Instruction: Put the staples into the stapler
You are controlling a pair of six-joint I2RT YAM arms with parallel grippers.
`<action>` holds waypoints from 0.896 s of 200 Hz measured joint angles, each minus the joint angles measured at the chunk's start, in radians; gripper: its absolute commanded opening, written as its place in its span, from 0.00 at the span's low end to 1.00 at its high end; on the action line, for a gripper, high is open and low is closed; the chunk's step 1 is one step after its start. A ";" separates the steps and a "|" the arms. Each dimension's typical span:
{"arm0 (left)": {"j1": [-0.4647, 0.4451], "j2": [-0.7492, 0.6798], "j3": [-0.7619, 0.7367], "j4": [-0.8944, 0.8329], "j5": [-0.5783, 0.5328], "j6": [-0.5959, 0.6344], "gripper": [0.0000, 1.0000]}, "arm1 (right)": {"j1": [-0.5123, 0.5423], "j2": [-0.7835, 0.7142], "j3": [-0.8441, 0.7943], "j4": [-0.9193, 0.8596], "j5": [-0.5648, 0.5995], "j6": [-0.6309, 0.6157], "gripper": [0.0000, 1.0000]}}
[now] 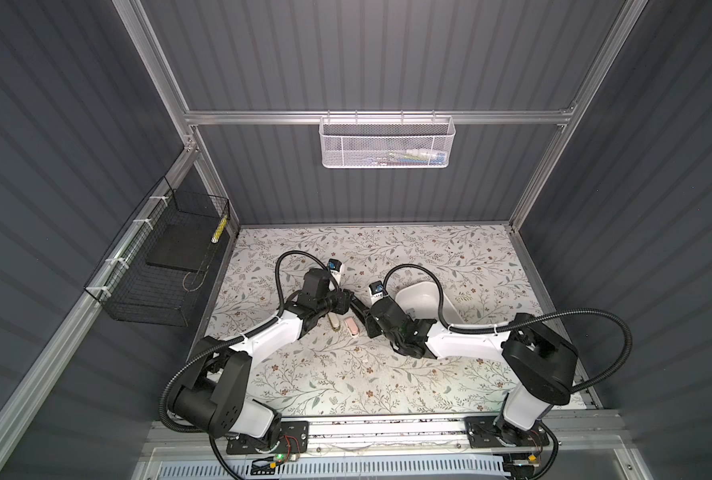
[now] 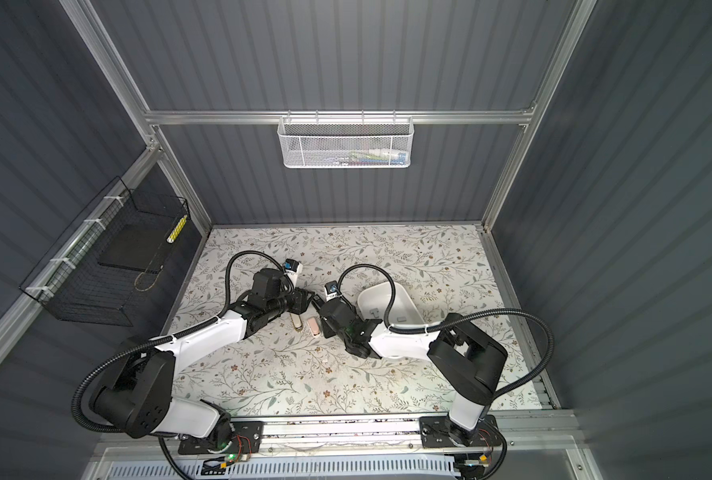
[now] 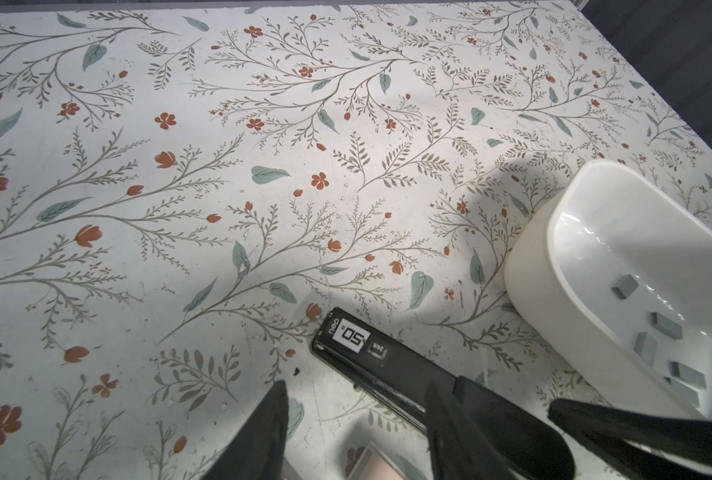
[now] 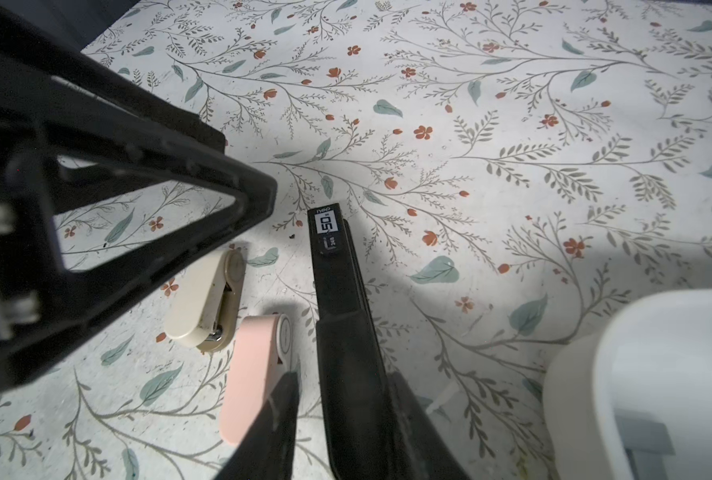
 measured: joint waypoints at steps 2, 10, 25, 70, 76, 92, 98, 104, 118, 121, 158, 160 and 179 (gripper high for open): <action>0.000 0.000 0.000 -0.001 0.001 0.001 0.54 | 0.000 0.002 0.000 0.000 0.000 0.000 0.37; 0.000 0.000 0.000 -0.004 0.004 0.006 0.54 | 0.000 0.006 0.000 -0.001 0.001 0.000 0.37; 0.000 0.000 0.000 -0.006 0.011 0.015 0.54 | 0.000 0.014 0.000 -0.010 0.002 0.001 0.37; -0.006 0.038 0.007 -0.006 0.040 0.044 0.53 | -0.002 0.036 0.000 -0.007 0.011 0.005 0.35; -0.009 0.050 0.012 -0.007 0.041 0.048 0.53 | -0.003 0.039 0.000 -0.004 0.014 0.007 0.35; -0.021 0.078 0.027 -0.007 0.042 0.061 0.53 | -0.003 0.042 0.000 0.005 0.014 0.011 0.35; -0.024 0.086 0.031 -0.007 0.042 0.064 0.53 | -0.003 0.042 0.000 0.006 0.014 0.012 0.35; -0.027 0.094 0.036 -0.007 0.042 0.068 0.53 | -0.003 0.042 -0.002 0.008 0.014 0.013 0.35; -0.029 0.111 0.047 -0.009 0.046 0.075 0.53 | -0.003 0.042 -0.006 0.017 0.014 0.015 0.34; -0.029 0.114 0.050 -0.010 0.046 0.077 0.53 | -0.003 0.042 -0.008 0.021 0.014 0.016 0.34; -0.042 0.153 0.072 -0.018 0.056 0.096 0.52 | -0.003 0.042 -0.036 0.071 0.011 0.023 0.34; -0.042 0.154 0.073 -0.019 0.057 0.097 0.52 | -0.003 0.042 -0.039 0.076 0.010 0.023 0.34; -0.046 0.174 0.087 -0.029 0.055 0.104 0.52 | -0.002 0.042 -0.058 0.101 0.006 0.023 0.34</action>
